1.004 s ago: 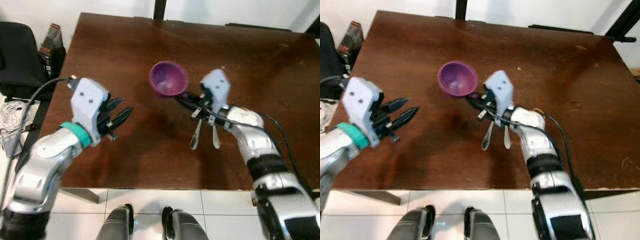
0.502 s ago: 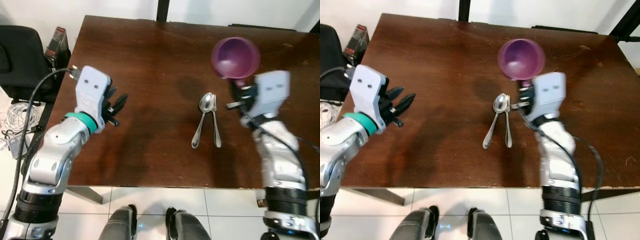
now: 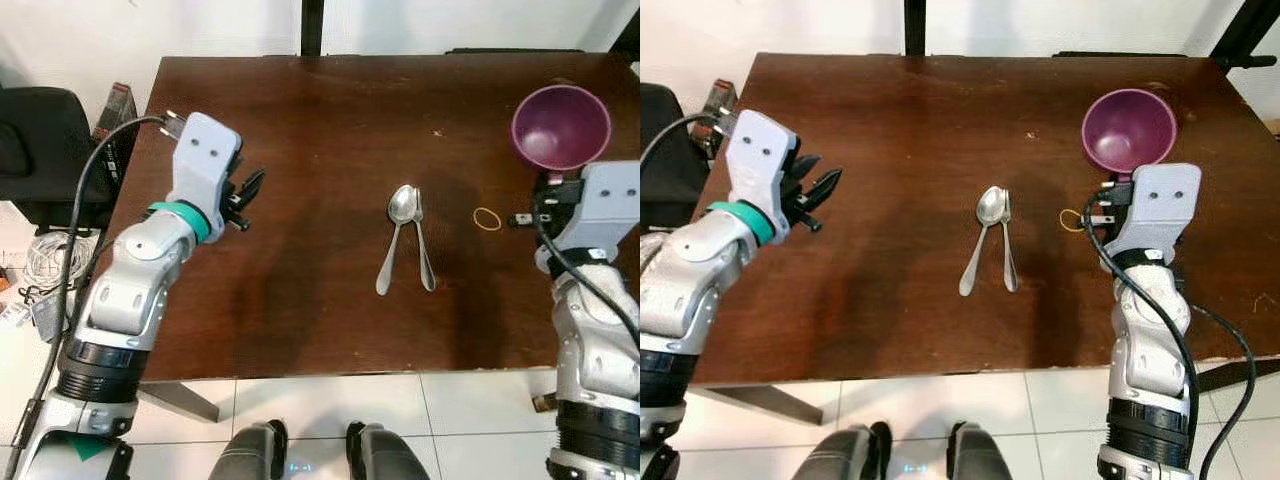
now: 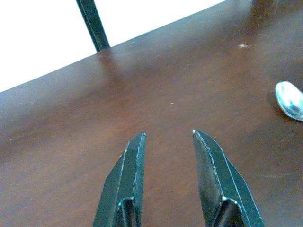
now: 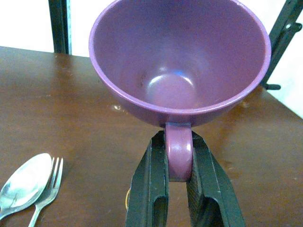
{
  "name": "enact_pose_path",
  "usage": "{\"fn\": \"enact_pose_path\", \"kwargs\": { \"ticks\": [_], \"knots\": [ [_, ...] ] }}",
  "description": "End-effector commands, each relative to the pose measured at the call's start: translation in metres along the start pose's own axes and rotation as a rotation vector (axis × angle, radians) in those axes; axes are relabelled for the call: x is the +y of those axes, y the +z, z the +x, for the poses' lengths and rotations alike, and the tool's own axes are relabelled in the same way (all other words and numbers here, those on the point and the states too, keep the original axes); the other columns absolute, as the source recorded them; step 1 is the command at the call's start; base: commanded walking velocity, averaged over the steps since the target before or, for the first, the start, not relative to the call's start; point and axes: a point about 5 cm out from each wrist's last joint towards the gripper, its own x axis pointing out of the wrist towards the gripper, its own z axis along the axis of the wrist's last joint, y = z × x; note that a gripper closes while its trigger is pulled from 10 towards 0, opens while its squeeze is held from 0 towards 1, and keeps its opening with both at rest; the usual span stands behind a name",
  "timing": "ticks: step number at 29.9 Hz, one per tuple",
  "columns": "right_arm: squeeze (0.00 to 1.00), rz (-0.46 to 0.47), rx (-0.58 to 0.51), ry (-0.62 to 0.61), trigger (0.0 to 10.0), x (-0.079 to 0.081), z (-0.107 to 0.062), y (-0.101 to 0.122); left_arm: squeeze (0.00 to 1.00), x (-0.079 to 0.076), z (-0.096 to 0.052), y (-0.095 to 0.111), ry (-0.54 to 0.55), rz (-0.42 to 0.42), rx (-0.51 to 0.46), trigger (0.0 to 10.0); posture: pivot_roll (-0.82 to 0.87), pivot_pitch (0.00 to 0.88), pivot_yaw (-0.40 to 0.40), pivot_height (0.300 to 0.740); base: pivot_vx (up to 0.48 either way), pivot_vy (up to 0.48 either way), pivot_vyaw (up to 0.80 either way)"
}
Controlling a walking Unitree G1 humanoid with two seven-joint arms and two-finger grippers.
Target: Setting the table
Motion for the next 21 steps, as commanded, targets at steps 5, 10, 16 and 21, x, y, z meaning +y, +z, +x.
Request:
{"fn": "enact_pose_path", "kwargs": {
  "ticks": [5, 10, 16, 21],
  "knots": [
    [0.00, 0.006, 0.014, -0.001, 10.0, 0.0045, -0.0007, 0.0026, 0.00, -0.0009, 0.0027, -0.0063, 0.029, -0.020, 0.006, 10.0, 0.00, 0.031, 0.064, 0.740, 0.000, 0.000, 0.00],
    [0.00, 0.009, 0.012, 0.005, 10.0, 0.0078, 0.0000, 0.0045, 0.00, -0.0017, 0.0038, -0.0073, 0.036, -0.022, 0.000, 10.0, 0.01, 0.032, 0.058, 0.740, 0.000, 0.000, 0.00],
    [0.00, 0.008, 0.015, 0.011, 10.0, 0.0083, 0.0020, 0.0051, 0.00, 0.0018, 0.0002, -0.0079, 0.045, -0.018, -0.002, 10.0, 0.02, 0.037, 0.047, 0.740, -0.097, 0.000, 0.00],
    [0.00, 0.007, 0.023, 0.017, 10.0, 0.0085, 0.0035, 0.0047, 0.00, 0.0075, -0.0041, -0.0077, 0.058, -0.009, -0.003, 10.0, 0.02, 0.038, 0.046, 0.740, -0.292, 0.000, 0.00]
  ]
}}
